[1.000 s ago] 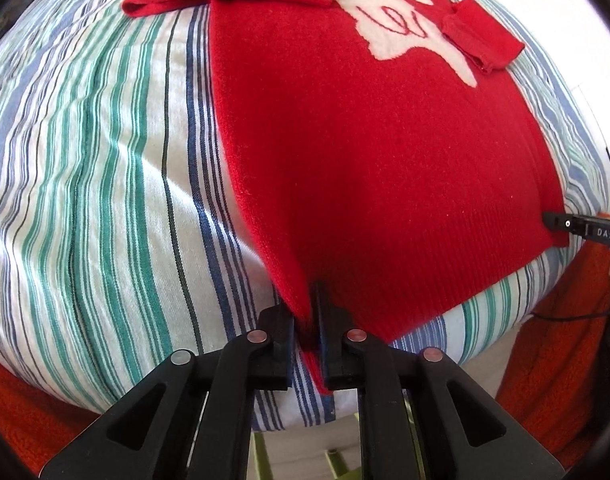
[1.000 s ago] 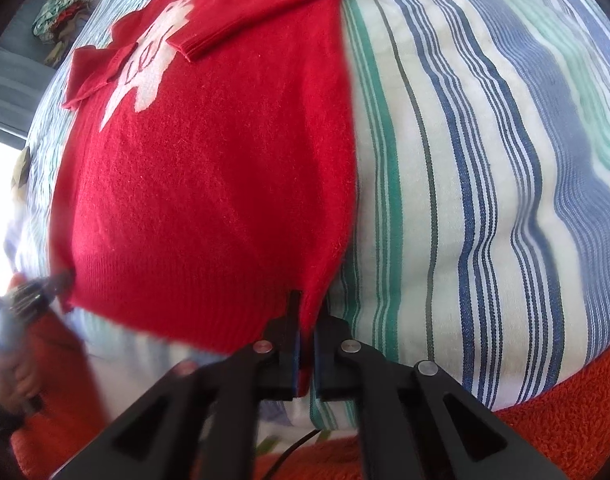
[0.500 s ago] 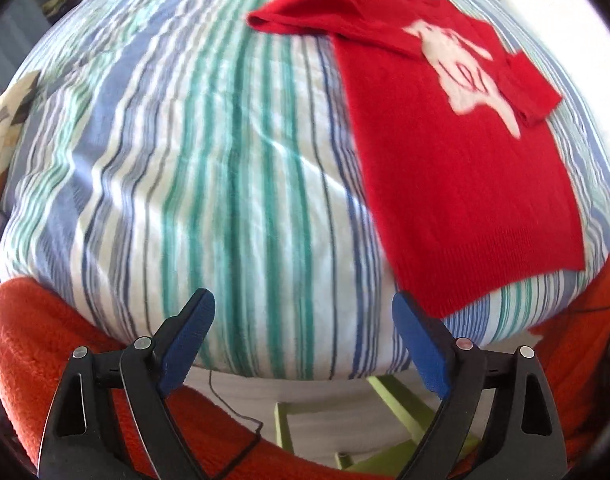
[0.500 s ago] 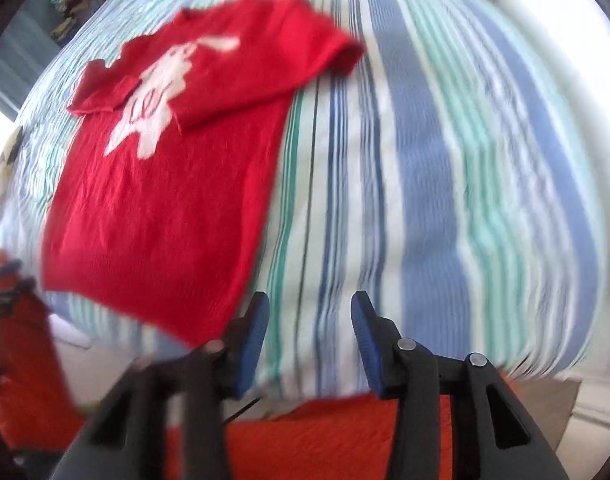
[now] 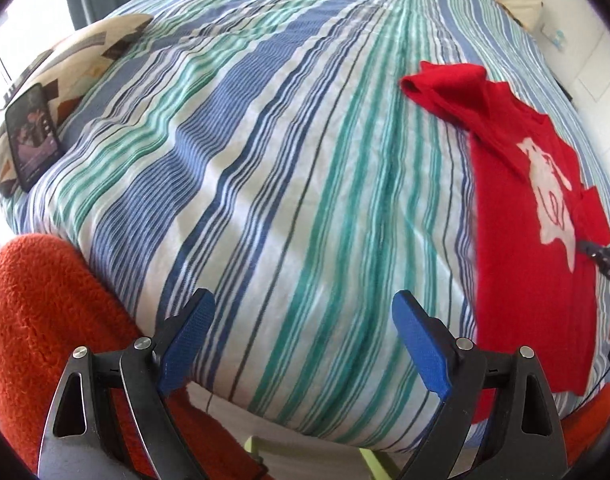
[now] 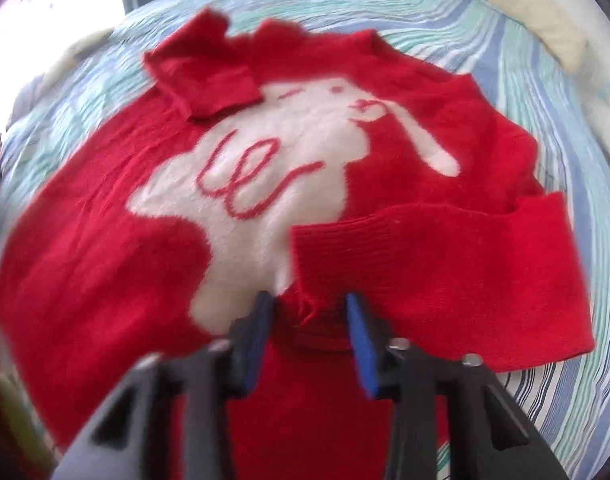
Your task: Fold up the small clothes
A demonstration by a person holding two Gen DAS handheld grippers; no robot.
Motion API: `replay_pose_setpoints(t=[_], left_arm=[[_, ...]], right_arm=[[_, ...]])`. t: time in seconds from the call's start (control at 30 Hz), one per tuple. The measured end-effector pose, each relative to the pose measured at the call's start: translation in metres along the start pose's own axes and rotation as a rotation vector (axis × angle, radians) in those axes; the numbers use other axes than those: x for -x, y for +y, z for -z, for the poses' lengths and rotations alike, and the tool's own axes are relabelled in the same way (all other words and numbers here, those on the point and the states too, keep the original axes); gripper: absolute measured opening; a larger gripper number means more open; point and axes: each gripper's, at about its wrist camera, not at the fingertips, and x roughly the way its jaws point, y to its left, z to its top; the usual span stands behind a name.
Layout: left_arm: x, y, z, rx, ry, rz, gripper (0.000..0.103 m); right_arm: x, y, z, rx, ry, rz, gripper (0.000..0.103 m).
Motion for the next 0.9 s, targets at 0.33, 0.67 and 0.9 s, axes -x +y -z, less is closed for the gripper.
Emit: replay_pose_setpoints(t=[0.33,0.67,0.9], left_arm=[[-0.011,-0.003,0.0,0.022,0.027,0.009,0.091],[-0.009,-0.011,0.006,0.0,0.039,-0.017,0.091],[-0.014,-0.005,0.008,0.013,0.054,-0.03,0.091]], right_arm=[[0.144,-0.233,0.092,-0.686,-0.24,0.294,0.005],[0.13,-0.315,0.181,-1.037,-0.194,0.304,0.005],[0.138,-0.329,0.219,-1.201,-0.167,0.353,0.004]])
